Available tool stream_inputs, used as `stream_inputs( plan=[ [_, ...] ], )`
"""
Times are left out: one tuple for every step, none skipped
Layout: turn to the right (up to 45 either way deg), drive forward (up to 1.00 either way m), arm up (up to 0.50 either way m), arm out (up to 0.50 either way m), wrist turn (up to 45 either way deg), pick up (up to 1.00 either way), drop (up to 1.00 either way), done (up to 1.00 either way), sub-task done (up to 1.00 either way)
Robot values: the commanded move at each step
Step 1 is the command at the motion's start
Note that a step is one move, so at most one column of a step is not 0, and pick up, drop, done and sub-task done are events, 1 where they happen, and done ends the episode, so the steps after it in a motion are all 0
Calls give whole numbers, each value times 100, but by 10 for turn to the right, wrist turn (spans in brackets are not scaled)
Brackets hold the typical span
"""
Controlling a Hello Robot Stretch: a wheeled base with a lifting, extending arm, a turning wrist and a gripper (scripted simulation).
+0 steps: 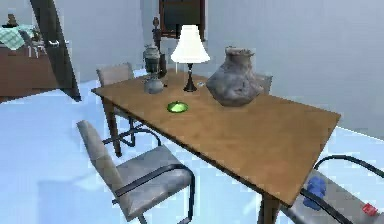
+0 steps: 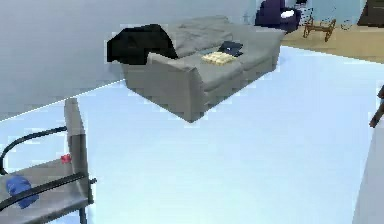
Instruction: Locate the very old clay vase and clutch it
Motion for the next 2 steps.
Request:
stream_inputs(
  plan=[
    [450, 0, 0, 0, 0, 0, 0, 0, 0],
    [60, 0, 0, 0, 0, 0, 0, 0, 0]
  ],
)
